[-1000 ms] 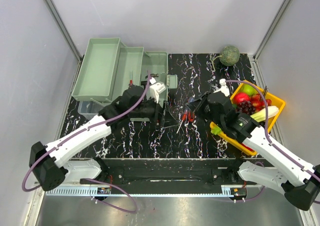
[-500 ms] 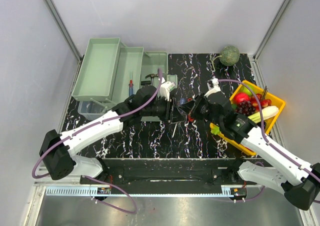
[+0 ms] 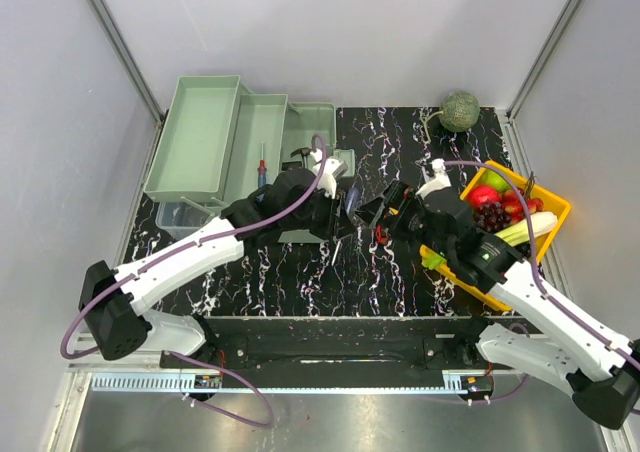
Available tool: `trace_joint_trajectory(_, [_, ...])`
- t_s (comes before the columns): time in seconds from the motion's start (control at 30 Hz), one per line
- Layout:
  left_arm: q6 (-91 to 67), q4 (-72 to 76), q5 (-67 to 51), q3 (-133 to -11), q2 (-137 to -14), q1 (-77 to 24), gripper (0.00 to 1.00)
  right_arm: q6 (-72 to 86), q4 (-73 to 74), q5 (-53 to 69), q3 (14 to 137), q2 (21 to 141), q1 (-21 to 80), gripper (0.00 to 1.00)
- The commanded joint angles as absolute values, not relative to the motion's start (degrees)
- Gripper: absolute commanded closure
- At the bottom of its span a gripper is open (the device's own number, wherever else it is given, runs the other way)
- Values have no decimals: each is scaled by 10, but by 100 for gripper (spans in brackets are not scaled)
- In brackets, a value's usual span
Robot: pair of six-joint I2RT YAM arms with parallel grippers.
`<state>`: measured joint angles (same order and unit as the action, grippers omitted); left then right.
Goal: Pack the tool kit
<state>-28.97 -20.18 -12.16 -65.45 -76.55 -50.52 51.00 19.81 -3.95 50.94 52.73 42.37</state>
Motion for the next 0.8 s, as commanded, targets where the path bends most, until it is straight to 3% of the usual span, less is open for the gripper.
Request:
trace_joint_trajectory(0.0, [-237, -256, -24, -698, -731, -476, 100, 489, 210, -81, 494, 471, 427, 1])
trace_joint_trajectory(0.4, [-153, -376, 132, -800, -786, -284, 100, 511, 265, -112, 451, 436, 427, 1])
trace_joint_trajectory(0.77, [-51, -397, 122, -865, -897, -188, 94, 526, 270, -100, 427, 440, 426, 1])
